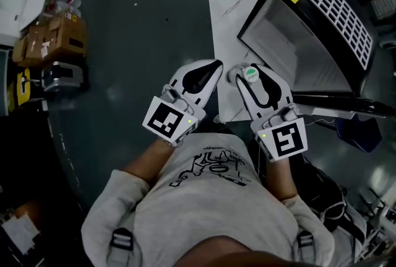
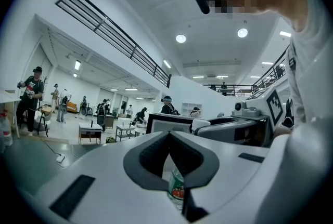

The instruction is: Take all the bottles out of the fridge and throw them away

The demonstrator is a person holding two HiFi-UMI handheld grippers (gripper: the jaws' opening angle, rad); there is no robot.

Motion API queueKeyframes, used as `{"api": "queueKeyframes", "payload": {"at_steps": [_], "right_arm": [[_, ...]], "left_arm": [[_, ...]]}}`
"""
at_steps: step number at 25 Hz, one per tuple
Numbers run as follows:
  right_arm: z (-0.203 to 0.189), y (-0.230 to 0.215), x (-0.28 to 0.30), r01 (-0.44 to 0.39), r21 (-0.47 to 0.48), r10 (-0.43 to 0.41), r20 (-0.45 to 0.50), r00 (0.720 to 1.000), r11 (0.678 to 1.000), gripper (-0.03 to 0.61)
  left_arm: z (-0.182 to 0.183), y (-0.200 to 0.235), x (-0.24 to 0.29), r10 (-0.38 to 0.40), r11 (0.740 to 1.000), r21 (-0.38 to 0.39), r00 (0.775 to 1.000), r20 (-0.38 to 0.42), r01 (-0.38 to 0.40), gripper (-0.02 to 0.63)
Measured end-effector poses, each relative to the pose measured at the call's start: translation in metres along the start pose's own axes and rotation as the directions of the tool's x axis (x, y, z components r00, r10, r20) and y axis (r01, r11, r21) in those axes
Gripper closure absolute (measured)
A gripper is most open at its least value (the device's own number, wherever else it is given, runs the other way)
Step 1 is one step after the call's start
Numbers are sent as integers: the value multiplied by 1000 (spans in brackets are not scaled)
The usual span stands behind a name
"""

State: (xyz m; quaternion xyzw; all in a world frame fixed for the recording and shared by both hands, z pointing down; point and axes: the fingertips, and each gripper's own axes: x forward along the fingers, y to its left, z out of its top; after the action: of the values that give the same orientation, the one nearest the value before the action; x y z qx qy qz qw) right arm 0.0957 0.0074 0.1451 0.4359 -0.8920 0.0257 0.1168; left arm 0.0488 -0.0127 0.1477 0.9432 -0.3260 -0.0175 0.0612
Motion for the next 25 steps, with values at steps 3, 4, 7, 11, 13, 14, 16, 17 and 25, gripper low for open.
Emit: {"api": "queueKeyframes", "payload": {"at_steps": [3,4,7,11,13,14,16,17,25], "right_arm": [[11,12,21,-27,-3,27,20,999,1000,413],[16,16,28,-31,-5,31,37,999,1000,414],[20,41,45,-56,-13,56,46,997,998,413],[19,79,65,-92,-24,93,44,995,996,414],[23,92,76,-111,-29,113,44,993,993,414],[24,99,81,-121,-31,122,43,992,992,414],[28,113,92,-138,-38,140,45,989,990,414],[30,121,97,-146,-41,147,46,988,989,414],[35,170,135,-191,-48,193,42,980,980,414]], "left_arm": [[2,20,-15,37,999,-3,999,-3,-37,600],[2,27,-21,49,999,-5,999,-4,-49,600],[1,43,-48,83,997,-7,997,-3,-83,600],[-3,62,-89,119,993,-4,993,3,-119,600],[-2,72,-104,139,990,-5,990,7,-139,600],[-1,77,-111,148,989,-6,989,8,-148,600],[-1,87,-127,164,986,-8,986,9,-164,600],[-1,91,-135,171,985,-10,985,9,-171,600],[-4,126,-185,211,977,-26,977,10,-210,600]]}}
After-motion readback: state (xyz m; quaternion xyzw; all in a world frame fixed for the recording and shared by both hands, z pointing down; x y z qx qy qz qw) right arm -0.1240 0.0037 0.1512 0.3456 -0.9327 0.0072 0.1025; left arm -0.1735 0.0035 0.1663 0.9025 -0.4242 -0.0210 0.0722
